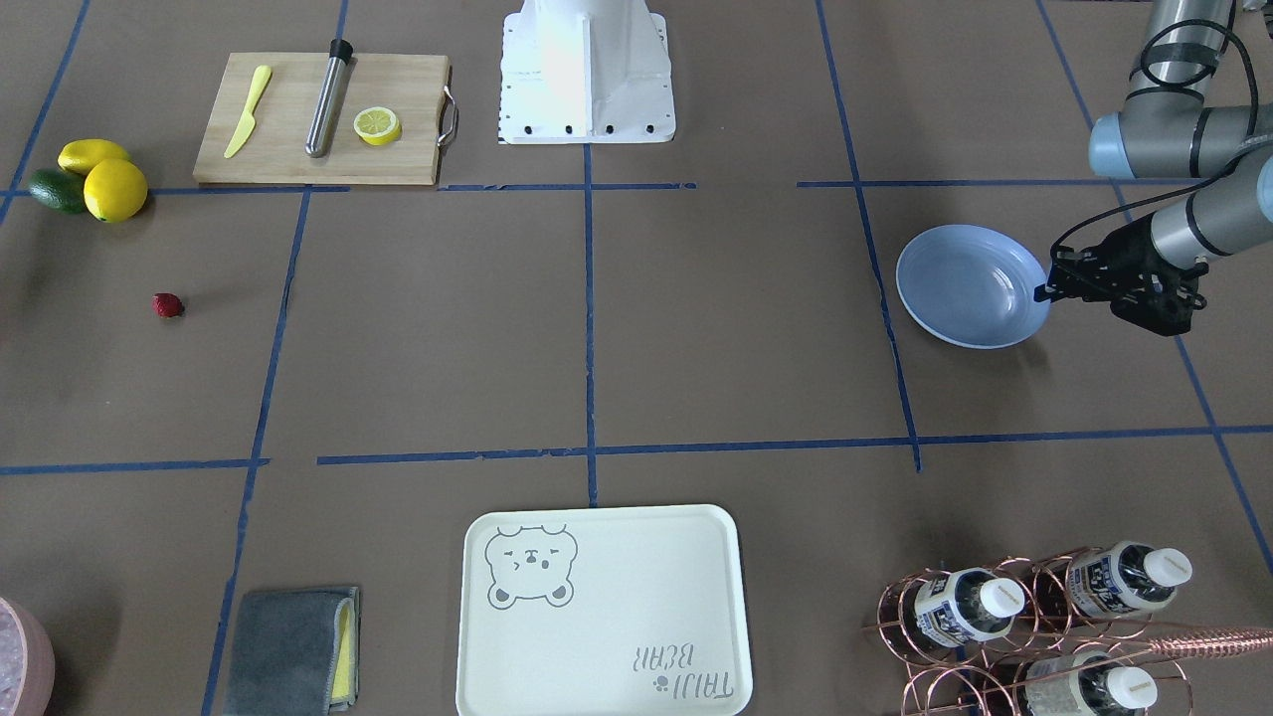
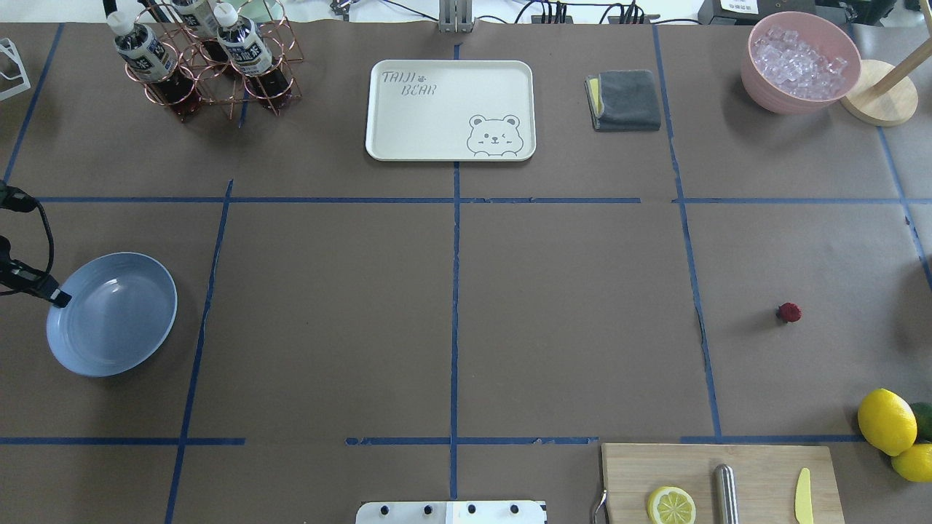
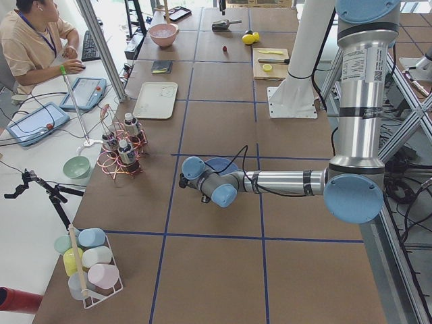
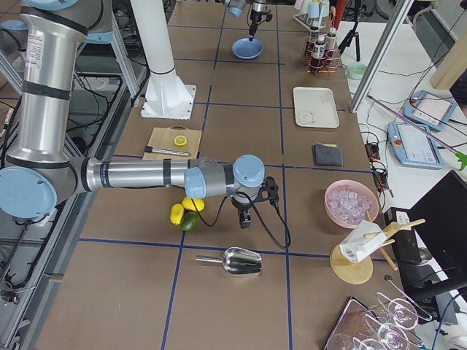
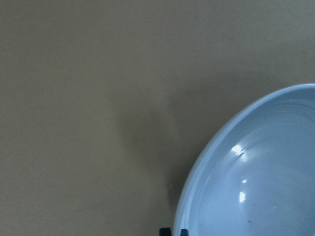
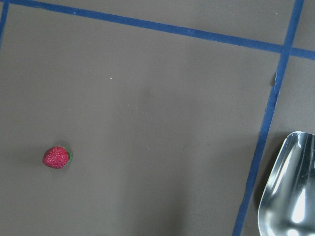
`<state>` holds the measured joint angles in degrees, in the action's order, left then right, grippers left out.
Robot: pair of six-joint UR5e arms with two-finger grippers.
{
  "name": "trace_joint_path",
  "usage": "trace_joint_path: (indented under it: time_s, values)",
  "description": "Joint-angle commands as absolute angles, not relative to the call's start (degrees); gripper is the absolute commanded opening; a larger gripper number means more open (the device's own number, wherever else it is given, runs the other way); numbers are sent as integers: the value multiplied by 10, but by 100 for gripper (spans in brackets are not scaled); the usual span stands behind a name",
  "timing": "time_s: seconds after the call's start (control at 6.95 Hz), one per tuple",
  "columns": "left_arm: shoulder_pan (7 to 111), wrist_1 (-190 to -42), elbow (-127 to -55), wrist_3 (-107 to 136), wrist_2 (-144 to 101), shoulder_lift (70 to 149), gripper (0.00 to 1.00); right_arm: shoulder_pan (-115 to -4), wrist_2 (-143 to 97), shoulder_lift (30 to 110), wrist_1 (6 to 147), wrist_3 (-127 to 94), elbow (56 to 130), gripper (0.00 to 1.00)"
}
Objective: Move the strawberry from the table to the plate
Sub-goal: 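Grip the rim of the light blue plate with the left gripper, then slide the light blue plate toward the table center with the left gripper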
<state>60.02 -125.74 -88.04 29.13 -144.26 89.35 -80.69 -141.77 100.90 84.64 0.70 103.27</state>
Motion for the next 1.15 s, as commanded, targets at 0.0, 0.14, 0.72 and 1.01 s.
trace_joint_path:
  time_s: [0.0, 0.14, 0.72, 1.01]
  values:
    - [595, -1260, -937, 497, -1445, 962, 0, -806, -1419, 1009, 847, 7, 1033, 100]
    - [546, -1271, -941, 598, -1440, 1011, 0, -806, -1418, 1009, 846, 7, 1033, 100]
    - [340, -1267, -896, 826, -1275, 1203, 0, -799, -1418, 1005, 846, 7, 1034, 100]
    - [312, -1268, -862, 824, -1217, 1227, 0, -797, -1418, 995, 847, 6, 1033, 100]
